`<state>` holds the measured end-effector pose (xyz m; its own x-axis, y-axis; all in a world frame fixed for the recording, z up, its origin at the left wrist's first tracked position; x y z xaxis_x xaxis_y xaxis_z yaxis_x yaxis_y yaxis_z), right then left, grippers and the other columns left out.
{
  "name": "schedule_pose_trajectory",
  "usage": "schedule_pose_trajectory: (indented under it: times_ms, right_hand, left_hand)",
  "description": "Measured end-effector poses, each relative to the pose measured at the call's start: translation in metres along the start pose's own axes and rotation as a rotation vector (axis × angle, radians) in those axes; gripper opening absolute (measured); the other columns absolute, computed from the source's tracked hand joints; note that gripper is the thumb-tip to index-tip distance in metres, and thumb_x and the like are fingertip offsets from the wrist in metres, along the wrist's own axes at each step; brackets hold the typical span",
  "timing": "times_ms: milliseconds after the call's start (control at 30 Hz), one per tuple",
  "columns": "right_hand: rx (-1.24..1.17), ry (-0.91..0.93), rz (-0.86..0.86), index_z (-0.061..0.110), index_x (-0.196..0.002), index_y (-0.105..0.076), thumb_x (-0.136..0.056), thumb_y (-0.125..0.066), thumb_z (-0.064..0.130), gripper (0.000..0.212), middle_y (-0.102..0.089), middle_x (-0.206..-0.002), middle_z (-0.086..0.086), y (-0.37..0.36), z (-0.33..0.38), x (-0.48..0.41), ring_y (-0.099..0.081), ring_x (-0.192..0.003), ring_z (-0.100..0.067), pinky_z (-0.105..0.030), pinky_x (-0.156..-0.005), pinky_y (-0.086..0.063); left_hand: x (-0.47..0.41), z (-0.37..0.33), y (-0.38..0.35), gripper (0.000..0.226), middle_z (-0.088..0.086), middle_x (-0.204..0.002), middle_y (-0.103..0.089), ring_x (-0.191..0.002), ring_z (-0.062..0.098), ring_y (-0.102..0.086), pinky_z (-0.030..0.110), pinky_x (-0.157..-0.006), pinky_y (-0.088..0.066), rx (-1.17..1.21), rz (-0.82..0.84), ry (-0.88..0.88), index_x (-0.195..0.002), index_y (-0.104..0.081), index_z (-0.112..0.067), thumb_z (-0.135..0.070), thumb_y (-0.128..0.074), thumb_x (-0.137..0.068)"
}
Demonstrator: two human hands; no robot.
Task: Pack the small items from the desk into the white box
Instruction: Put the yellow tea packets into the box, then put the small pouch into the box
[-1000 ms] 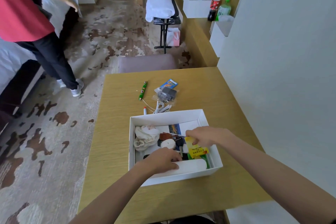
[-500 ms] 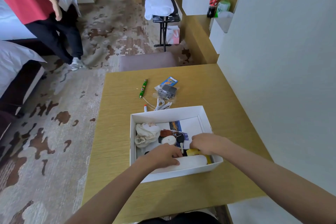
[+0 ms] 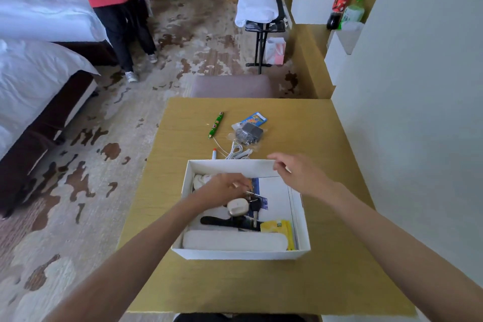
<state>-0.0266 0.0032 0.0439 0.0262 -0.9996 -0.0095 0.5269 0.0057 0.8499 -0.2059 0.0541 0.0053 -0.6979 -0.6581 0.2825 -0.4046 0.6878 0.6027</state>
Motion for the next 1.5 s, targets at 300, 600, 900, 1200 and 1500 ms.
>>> schedule_pose_trajectory:
  times_ms: [300,600,900,1200,1500]
  right_hand:
    - [-0.143,-0.155,-0.084,0.015,-0.127,-0.056,-0.095,-0.053,0.017,0.032,-0.067,-0.105,0.005,-0.009,-0.036,-0.103,-0.058,-0.086,0.004,-0.017,-0.072,-0.05]
    - [0.034,-0.387,0.113,0.014,-0.127,-0.048,-0.083,-0.067,0.03,0.05,-0.052,-0.127,-0.01,-0.077,-0.094,-0.224,-0.052,-0.114,-0.027,-0.043,-0.092,-0.047]
    - [0.202,-0.415,0.242,0.016,-0.149,-0.011,-0.07,-0.07,0.052,0.105,-0.041,-0.135,-0.018,-0.122,-0.124,-0.247,-0.043,-0.12,-0.035,-0.045,-0.09,-0.042]
    - [0.111,-0.54,-0.044,0.014,-0.123,-0.048,-0.065,-0.071,0.059,0.077,-0.056,-0.112,-0.005,-0.067,-0.116,-0.205,-0.057,-0.096,-0.022,-0.033,-0.071,-0.047]
    - [-0.474,-0.318,-0.131,0.039,-0.133,-0.034,-0.064,-0.076,0.051,0.082,-0.052,-0.129,0.014,0.009,-0.026,-0.067,-0.052,-0.118,-0.006,-0.036,-0.102,-0.044]
  left_hand:
    - [-0.069,0.033,0.092,0.018,0.006,-0.104,-0.071,-0.088,0.02,-0.063,0.029,-0.074,-0.049,0.06,-0.254,0.129,-0.105,-0.065,-0.018,-0.016,-0.051,-0.093]
    - [-0.16,0.136,0.1,0.042,0.012,-0.119,-0.062,-0.109,0.031,-0.058,0.039,-0.085,-0.048,-0.513,0.042,0.389,-0.115,-0.057,-0.013,-0.046,-0.046,-0.093]
    - [-0.182,0.185,0.071,0.048,0.004,-0.115,-0.062,-0.106,0.027,-0.059,0.034,-0.071,-0.039,-0.54,0.106,0.485,-0.122,-0.052,-0.021,-0.055,-0.044,-0.089]
    - [-0.16,0.166,0.088,0.034,0.019,-0.114,-0.058,-0.106,0.037,-0.058,0.041,-0.083,-0.044,-0.291,0.02,0.387,-0.113,-0.05,-0.01,-0.039,-0.042,-0.098]
    - [-0.053,0.016,0.124,0.026,-0.008,-0.069,-0.067,-0.056,0.013,-0.061,0.036,-0.055,-0.051,0.03,-0.436,-0.086,-0.086,-0.046,-0.028,-0.053,-0.048,-0.089]
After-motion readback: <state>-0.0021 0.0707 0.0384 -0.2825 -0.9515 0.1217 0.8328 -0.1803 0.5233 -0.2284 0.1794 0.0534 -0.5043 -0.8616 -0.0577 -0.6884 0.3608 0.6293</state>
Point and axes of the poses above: each hand's wrist, its own x-axis away from the middle knuckle, its own y-axis out of the back of the hand, z = x × y, the point moved 7 cm from there along -x, towards the middle knuckle
